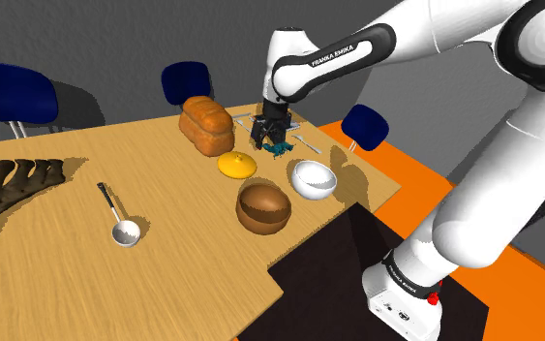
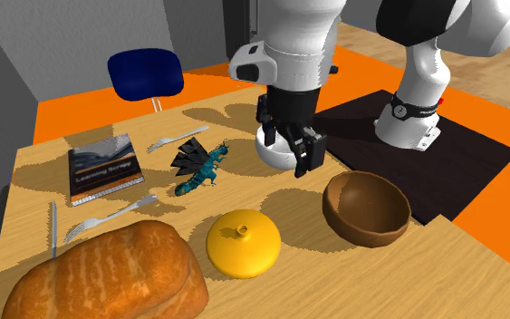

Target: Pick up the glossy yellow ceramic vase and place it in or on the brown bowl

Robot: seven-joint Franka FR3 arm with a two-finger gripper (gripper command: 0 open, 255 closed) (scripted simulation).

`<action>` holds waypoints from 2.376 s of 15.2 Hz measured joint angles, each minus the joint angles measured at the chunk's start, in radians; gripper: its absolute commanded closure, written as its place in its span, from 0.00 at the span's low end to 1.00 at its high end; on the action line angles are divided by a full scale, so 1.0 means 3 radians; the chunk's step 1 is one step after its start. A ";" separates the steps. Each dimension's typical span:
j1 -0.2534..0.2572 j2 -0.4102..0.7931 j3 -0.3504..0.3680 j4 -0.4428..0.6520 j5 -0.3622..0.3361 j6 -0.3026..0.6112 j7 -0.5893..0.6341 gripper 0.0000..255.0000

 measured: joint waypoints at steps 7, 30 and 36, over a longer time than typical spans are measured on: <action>0.0058 0.0859 -0.0007 0.0738 -0.0077 0.0236 0.0130 0.00; 0.0101 0.1539 -0.0045 0.1196 -0.0138 0.0521 0.0197 1.00; 0.0099 0.1524 -0.0044 0.1193 -0.0136 0.0508 0.0194 1.00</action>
